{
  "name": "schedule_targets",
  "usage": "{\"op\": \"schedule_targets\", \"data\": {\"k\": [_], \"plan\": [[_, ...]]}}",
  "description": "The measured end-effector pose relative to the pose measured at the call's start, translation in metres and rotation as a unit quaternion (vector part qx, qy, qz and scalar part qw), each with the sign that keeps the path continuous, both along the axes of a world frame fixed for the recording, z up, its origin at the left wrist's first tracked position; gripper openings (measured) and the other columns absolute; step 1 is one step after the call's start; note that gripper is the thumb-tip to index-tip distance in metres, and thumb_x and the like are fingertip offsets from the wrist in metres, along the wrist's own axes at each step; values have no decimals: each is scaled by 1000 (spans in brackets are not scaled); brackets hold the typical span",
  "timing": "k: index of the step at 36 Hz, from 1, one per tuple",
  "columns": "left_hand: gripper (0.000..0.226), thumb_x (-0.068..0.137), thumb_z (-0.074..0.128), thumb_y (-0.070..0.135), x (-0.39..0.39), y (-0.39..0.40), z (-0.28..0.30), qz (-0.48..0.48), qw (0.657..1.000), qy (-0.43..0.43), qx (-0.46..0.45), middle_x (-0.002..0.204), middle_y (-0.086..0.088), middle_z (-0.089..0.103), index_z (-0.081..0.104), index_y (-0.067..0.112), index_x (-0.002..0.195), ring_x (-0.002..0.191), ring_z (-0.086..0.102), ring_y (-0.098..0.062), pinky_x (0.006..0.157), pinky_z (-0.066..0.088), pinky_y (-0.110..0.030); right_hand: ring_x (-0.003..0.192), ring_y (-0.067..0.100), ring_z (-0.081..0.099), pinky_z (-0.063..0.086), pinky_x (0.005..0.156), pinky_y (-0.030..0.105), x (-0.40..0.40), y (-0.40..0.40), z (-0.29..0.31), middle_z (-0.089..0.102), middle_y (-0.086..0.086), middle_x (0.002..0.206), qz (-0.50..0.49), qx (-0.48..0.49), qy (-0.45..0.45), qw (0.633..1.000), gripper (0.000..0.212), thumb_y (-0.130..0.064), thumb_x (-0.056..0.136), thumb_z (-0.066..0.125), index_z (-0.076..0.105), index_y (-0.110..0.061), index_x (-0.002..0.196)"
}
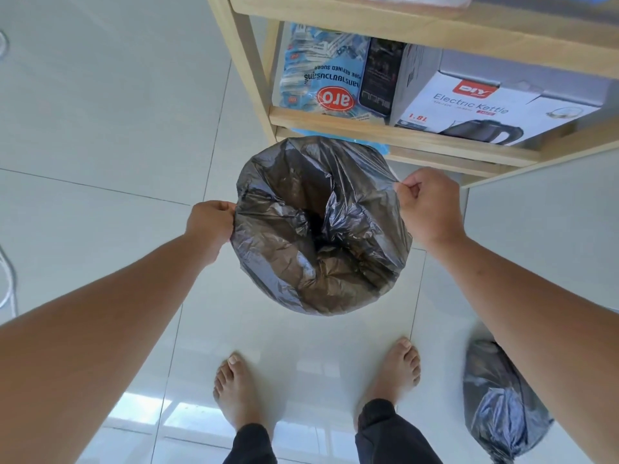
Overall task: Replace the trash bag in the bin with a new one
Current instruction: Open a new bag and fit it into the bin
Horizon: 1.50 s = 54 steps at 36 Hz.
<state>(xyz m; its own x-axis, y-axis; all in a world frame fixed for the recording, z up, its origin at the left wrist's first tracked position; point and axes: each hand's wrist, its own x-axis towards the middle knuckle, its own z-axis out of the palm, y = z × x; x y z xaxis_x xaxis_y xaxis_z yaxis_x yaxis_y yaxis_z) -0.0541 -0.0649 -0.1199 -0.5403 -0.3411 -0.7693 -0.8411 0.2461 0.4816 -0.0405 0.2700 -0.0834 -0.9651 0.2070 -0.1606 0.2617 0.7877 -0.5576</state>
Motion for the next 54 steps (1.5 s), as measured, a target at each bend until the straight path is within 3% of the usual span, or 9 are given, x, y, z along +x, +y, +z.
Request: {"op": "schedule_targets", "data": {"k": [11,16,20,26,32,36,40,45,54], "plan": [[24,91,51,5,6,9,-3,57,995,-26,74,98,-17,72,72,13,82,91,68,-34,93,53,-53,68,20,53,46,61,32,-7,1,0,58,4,79,6,-38,-51,998,33,-39,84,72,59,-9,89],[33,94,55,39,10,13,-3,36,999,-1,20,85,-9,70,68,17,73,87,64,-30,78,53,-42,60,43,61,57,59,54,-17,8,-3,58,25,61,-36,-58,-84,994,46,-36,88,66,62,5,67],[48,89,55,57,12,10,-2,14,1000,16,-18,90,-10,73,73,13,83,83,66,-28,79,56,-41,51,36,64,59,51,47,-16,8,7,60,27,63,-81,-101,-113,985,41,-29,93,63,63,7,75],[32,92,50,31,16,15,-7,-89,991,43,-89,63,-10,43,52,12,67,60,34,-20,49,24,-26,59,26,58,51,41,24,-3,25,-11,57,15,72,-271,-216,-242,906,30,-20,97,56,53,-5,70],[43,97,45,41,17,25,-6,-103,978,61,-172,65,-6,51,54,11,69,65,46,-25,58,33,-30,67,25,58,48,57,30,10,33,-37,60,14,86,-340,-197,-318,863,24,-4,96,45,58,-7,77],[29,96,44,30,17,32,18,-84,936,244,-238,92,-7,63,66,12,90,88,58,-21,73,39,-25,92,19,58,37,66,14,6,24,-12,62,3,100,-237,-10,-90,967,24,-4,86,47,67,-13,97],[28,93,47,24,24,55,50,-218,897,364,-120,79,-3,61,67,9,81,75,55,-11,70,40,-11,78,17,51,35,71,16,31,-5,17,61,11,85,-7,3,128,992,22,4,78,48,67,-2,87],[30,97,51,17,23,83,45,-431,812,388,-70,73,-9,63,69,2,78,70,61,-20,68,52,-38,93,27,59,52,80,34,50,-35,11,64,13,93,240,29,39,970,25,9,79,52,71,2,94],[54,93,60,33,22,107,-14,-621,744,173,-175,153,-8,39,49,11,141,142,35,-24,117,30,-38,138,28,33,32,115,40,42,-58,-36,45,11,144,322,169,-200,910,51,-19,89,56,48,-10,139]]}}
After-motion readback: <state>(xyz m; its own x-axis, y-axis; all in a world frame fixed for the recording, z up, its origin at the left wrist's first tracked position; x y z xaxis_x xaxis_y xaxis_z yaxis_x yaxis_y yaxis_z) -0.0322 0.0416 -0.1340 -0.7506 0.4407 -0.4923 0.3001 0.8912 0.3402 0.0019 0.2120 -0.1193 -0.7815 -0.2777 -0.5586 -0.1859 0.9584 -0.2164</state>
